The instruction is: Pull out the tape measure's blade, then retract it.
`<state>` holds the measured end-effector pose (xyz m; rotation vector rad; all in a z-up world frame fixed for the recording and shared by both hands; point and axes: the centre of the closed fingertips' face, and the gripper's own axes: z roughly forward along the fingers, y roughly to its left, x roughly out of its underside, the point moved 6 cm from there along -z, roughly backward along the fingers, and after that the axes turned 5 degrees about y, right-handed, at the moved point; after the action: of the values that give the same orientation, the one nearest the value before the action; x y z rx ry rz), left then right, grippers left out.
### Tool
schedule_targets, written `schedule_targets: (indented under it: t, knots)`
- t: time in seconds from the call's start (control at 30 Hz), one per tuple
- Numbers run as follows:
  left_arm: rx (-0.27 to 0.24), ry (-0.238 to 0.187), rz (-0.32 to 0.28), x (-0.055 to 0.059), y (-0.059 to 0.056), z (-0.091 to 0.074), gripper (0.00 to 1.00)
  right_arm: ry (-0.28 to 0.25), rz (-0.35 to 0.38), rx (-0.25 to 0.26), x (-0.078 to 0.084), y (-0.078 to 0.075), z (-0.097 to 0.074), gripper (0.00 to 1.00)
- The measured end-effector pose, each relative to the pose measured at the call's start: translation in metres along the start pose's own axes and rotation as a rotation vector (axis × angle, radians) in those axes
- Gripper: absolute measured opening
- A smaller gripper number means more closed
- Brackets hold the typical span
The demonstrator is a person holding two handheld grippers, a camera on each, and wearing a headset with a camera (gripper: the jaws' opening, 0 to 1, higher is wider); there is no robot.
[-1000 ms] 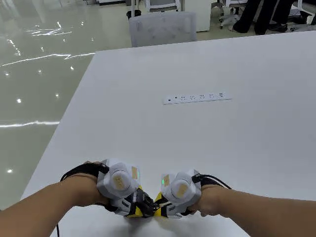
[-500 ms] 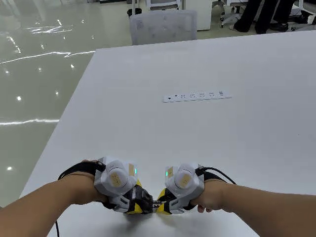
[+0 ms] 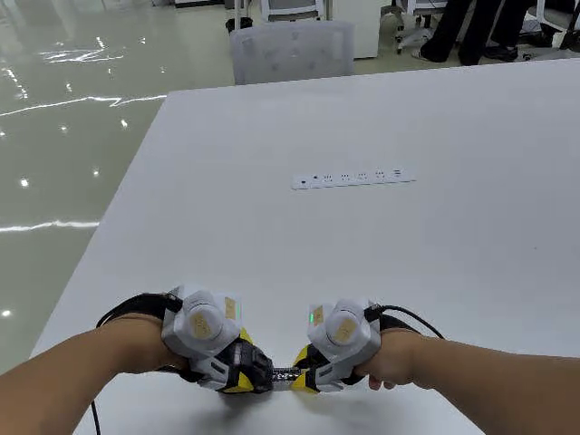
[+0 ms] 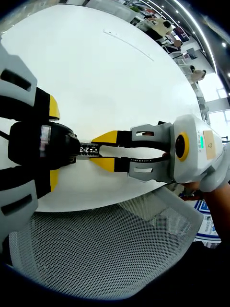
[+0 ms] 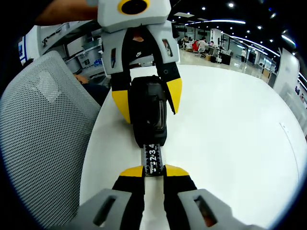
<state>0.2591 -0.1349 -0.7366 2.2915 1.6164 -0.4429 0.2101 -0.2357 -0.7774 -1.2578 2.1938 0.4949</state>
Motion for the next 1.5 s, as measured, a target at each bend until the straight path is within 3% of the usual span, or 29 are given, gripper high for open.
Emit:
schedule_targets:
  t: [1.5]
  knots:
    - [-0.005, -0.007, 0.002, 0.000, 0.001, 0.000, 0.32, 0.021, 0.017, 0.026, 0.025, -0.002, -0.022, 0.12]
